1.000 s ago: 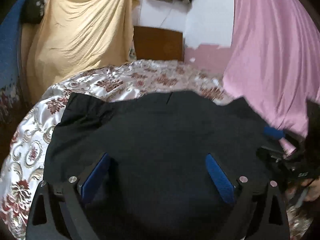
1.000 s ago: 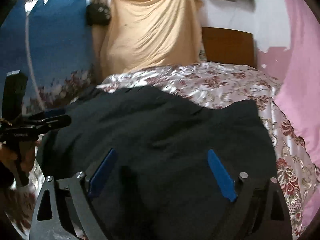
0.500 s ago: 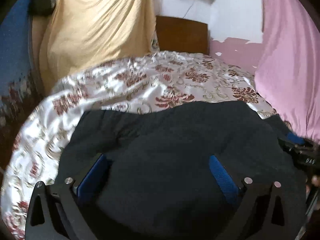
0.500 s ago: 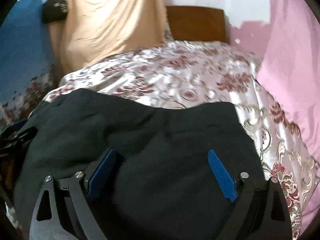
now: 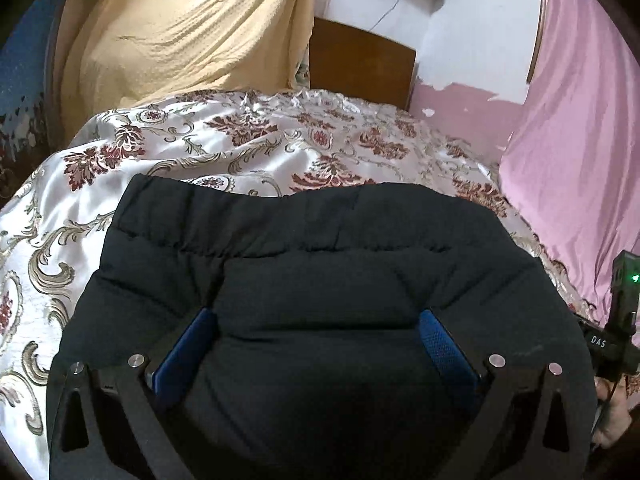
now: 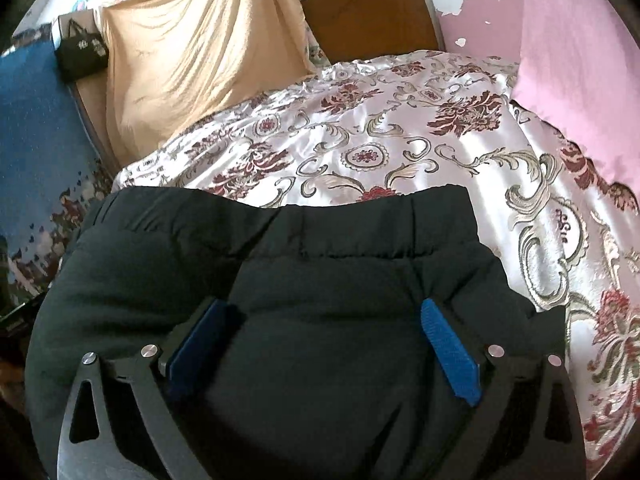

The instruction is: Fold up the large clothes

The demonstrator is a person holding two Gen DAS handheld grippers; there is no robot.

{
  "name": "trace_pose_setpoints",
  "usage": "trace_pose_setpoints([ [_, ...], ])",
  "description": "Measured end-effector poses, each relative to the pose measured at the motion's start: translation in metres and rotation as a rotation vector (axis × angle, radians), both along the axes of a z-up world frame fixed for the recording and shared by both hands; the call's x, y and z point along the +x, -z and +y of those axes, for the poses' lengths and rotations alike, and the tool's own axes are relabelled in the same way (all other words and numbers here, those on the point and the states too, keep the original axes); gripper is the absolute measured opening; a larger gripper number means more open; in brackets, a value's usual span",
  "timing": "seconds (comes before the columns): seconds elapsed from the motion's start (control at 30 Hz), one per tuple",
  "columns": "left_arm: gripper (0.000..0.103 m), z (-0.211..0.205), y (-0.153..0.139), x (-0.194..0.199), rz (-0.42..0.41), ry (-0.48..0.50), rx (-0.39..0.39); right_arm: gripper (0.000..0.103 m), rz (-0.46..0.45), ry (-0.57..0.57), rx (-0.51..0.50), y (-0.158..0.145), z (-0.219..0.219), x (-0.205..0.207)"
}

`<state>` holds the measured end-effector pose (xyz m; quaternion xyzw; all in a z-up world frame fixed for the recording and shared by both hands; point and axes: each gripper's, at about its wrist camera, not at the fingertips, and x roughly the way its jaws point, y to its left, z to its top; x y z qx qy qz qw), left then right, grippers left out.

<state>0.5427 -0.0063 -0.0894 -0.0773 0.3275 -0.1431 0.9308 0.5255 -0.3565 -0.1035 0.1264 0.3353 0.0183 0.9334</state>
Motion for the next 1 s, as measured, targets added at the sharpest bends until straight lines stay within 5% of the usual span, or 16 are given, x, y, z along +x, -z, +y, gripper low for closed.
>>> trace_pose_setpoints([
  [1.0,0.103,0.016,0.015,0.0,-0.039,0.026,-0.145,0.099,-0.076,-0.004,0.061,0.007,-0.011,-0.008],
])
